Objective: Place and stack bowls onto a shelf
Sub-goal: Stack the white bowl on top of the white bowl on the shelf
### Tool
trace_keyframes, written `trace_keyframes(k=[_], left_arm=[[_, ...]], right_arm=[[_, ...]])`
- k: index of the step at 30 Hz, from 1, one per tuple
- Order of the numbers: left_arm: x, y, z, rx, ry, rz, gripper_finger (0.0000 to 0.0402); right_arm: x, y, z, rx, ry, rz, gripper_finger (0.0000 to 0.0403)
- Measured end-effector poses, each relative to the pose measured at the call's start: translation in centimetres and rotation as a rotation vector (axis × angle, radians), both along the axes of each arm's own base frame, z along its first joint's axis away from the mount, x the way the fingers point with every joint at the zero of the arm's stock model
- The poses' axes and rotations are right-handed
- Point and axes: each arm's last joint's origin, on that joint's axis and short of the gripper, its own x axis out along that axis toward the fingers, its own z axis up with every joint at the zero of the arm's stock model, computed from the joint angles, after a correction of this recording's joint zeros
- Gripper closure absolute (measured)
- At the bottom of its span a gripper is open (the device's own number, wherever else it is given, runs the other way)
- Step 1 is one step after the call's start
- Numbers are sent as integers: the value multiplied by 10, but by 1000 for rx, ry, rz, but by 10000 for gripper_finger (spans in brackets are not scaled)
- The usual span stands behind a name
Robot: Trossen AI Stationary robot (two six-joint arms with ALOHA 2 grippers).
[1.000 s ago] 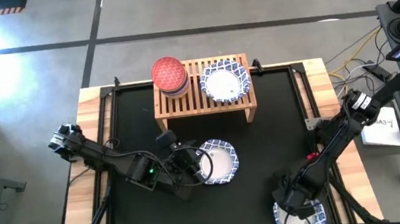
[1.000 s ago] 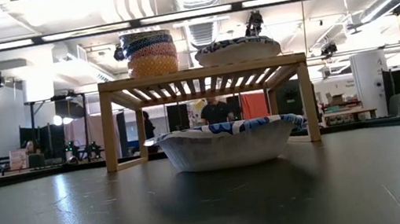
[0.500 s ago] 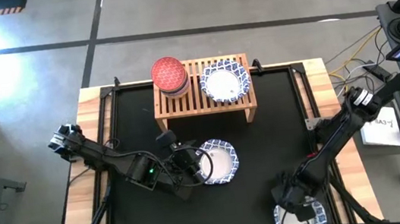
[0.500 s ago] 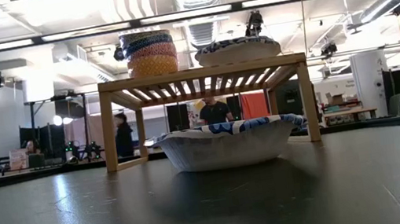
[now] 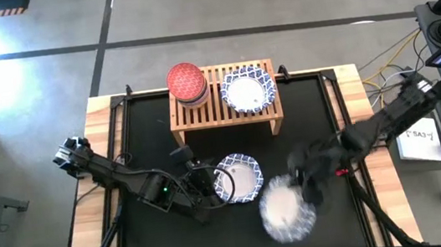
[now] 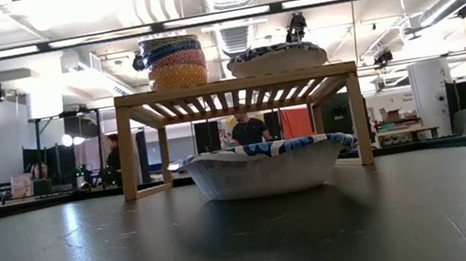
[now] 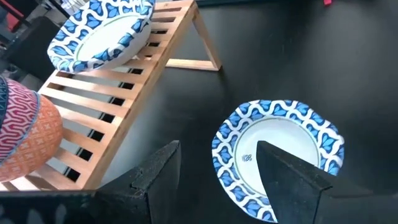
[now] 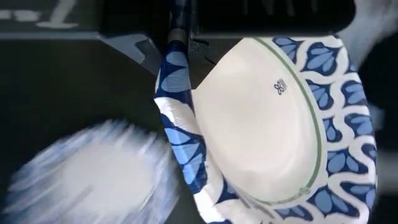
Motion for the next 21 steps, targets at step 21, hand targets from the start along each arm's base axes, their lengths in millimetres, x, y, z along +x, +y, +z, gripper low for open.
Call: trace_keyframes(k=[21], left_arm=[[-5,3,-3,37,68,0,208]], right_arm=[[7,-203,85,-223,-265,-849,394]])
